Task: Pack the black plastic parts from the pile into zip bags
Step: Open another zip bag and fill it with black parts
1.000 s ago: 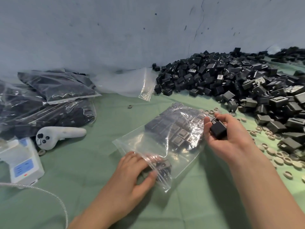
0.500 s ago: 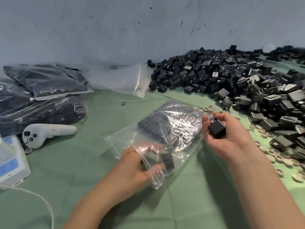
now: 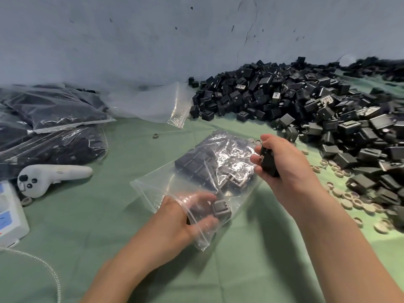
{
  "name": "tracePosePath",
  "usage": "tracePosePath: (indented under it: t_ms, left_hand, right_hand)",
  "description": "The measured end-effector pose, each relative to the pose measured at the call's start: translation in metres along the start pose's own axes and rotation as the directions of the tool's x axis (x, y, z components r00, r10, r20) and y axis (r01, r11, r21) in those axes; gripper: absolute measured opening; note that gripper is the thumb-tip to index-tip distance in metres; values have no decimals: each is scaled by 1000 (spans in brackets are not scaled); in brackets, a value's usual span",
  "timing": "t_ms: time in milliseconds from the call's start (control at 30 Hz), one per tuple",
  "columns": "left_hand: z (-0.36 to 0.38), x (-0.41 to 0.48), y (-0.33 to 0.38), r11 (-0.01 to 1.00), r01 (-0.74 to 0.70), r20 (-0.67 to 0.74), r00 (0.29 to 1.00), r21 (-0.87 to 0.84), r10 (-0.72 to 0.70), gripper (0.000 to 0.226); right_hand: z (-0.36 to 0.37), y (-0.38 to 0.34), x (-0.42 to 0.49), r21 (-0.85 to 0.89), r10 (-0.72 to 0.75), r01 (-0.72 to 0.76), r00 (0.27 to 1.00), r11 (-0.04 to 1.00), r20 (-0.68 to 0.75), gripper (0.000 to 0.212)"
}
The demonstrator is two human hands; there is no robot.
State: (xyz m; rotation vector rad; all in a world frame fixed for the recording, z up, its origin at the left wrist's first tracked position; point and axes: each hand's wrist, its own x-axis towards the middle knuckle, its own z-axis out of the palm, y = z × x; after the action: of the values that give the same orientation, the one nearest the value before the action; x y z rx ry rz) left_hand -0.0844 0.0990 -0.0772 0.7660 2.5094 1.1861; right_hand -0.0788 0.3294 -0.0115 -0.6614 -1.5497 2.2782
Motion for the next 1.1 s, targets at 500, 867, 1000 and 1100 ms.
tracePosePath:
  t_ms: [500,867,1000,1100]
  left_hand:
    - [14,28,-4,996,58,-117,992,72,-49,47]
    - [15,35,-3,980,68,-115,992,189,-47,43]
    - [23,38,10,958,115,-153,985,264,-76,55]
    - [27,33,14,907,158,-282,958,390,-46,62]
  right_hand:
    - [-1,-2,-1,-12,-3,2,1000,1000,-6,13]
    - [-6,-5,-2,-11,-2,2,1000,1000,-25,13]
    - [-5,-6,-2,-22,-7,7,1000,1000,-13,15]
    - [-4,-7,-3,-12,-8,8,1000,1000,-8,13]
